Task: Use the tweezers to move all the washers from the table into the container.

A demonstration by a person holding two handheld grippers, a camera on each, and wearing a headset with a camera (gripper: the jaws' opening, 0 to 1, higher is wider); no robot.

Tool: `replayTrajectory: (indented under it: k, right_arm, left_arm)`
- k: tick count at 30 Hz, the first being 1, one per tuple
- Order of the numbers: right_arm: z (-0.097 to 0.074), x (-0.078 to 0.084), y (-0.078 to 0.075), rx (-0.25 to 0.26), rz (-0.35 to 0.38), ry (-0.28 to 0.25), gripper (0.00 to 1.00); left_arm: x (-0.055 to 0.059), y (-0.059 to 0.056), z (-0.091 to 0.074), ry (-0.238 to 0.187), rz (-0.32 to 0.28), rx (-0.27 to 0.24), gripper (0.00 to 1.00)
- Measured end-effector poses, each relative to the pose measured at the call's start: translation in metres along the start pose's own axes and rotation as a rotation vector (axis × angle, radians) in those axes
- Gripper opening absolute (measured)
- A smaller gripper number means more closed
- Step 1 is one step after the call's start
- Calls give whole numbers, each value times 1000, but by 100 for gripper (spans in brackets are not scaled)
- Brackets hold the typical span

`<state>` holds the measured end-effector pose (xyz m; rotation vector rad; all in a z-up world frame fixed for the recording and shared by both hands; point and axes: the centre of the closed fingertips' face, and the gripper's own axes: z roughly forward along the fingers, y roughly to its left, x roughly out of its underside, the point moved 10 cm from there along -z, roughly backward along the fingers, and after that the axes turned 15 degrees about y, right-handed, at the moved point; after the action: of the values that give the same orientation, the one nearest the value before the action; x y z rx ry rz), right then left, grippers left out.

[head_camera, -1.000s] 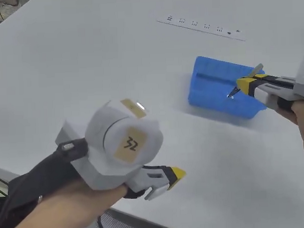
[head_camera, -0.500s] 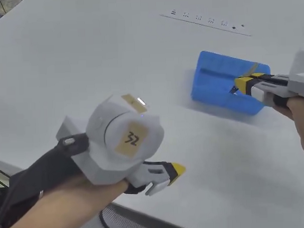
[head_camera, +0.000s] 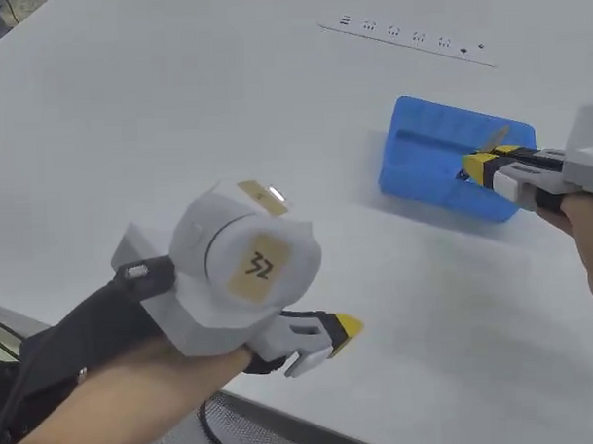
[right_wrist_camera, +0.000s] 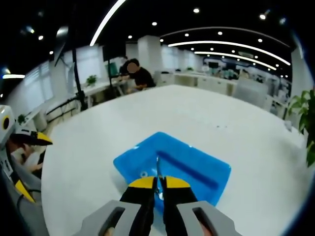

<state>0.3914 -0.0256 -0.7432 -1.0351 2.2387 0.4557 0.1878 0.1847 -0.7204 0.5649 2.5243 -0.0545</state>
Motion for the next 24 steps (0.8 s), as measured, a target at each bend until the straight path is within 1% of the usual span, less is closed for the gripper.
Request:
replayTrajectory:
  k: [5,7,8,9,11,13,14,16,17,18,20,21,22,23,24]
  right_arm:
    - [0,0,-2,-23,9,-3,2]
    - [1,0,-3,-19,12,-2,2]
    - [1,0,-3,-29,11,-2,3]
    - [0,0,-2,-46,23,2,3]
    - [-2,0,-1,-38,11,4,3]
    - [-8,-2,2,-33,3,-2,3]
    - [-11,-2,1,-26,5,-17,3]
    - [-17,-4,1,-14,3,-34,3]
    - [-21,-6,2,-12,1,-39,3]
    - [-29,-9,5,-8,-11,-55,3]
    - [-43,-16,11,-14,-44,-83,3]
    - [-49,-18,14,-17,-56,-89,3]
    - [-52,-19,15,-21,-61,-92,2]
    - [-59,-23,19,-37,-76,-100,2]
    - [-64,-25,24,-57,-87,-102,2]
  left_arm:
    - [-1,0,-1,-4,3,-1,97]
    - [-2,-1,-2,-5,7,-1,97]
    - [-2,-1,-2,-6,10,-1,97]
    - [-4,-1,-3,-8,15,0,97]
    - [-8,0,-5,-13,33,1,97]
    - [-13,2,-9,-19,58,5,97]
    - [-18,4,-13,-36,83,12,96]
    - [-26,8,-19,-57,114,16,91]
    - [-30,10,-21,-67,129,20,88]
    - [-35,14,-23,-79,142,35,83]
    - [-48,16,-30,-120,153,76,77]
    - [-52,17,-32,-137,161,96,73]
    - [-60,18,-35,-159,165,123,69]
    - [-64,18,-38,-173,166,134,66]
    - [-72,18,-41,-196,180,166,64]
